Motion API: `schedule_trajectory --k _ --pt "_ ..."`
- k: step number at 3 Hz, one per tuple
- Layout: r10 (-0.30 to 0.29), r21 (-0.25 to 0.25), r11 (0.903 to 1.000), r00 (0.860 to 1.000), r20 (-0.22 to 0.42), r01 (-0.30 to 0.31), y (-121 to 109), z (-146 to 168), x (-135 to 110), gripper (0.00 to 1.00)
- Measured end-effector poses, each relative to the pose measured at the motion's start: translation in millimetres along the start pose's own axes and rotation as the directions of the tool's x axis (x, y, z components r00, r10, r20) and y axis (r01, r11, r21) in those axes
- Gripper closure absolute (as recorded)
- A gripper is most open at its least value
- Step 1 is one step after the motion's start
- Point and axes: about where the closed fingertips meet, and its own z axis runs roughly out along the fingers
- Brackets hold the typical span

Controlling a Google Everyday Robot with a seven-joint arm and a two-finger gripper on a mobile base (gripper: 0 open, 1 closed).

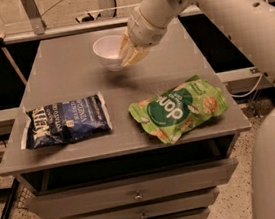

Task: Move white bowl near blue chip bag

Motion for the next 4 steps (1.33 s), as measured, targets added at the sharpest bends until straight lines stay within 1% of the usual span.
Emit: schedule_trajectory --k 1,2,3,4 --pt "-0.127 -0.033 0.9912 0.992 0.021 0.128 4.8 7.8 -36.9 1.0" --pt "-0.234 -0.063 0.9689 0.969 0.085 0.239 14.2 23.5 -75.0 1.0" --pt "-0.304 -0.085 0.9443 0.941 0.147 0.318 20.7 40.7 -104.1 1.0" --pt "-0.353 -0.101 0.9213 0.916 0.188 0.376 22.5 60.6 -122.6 1.0"
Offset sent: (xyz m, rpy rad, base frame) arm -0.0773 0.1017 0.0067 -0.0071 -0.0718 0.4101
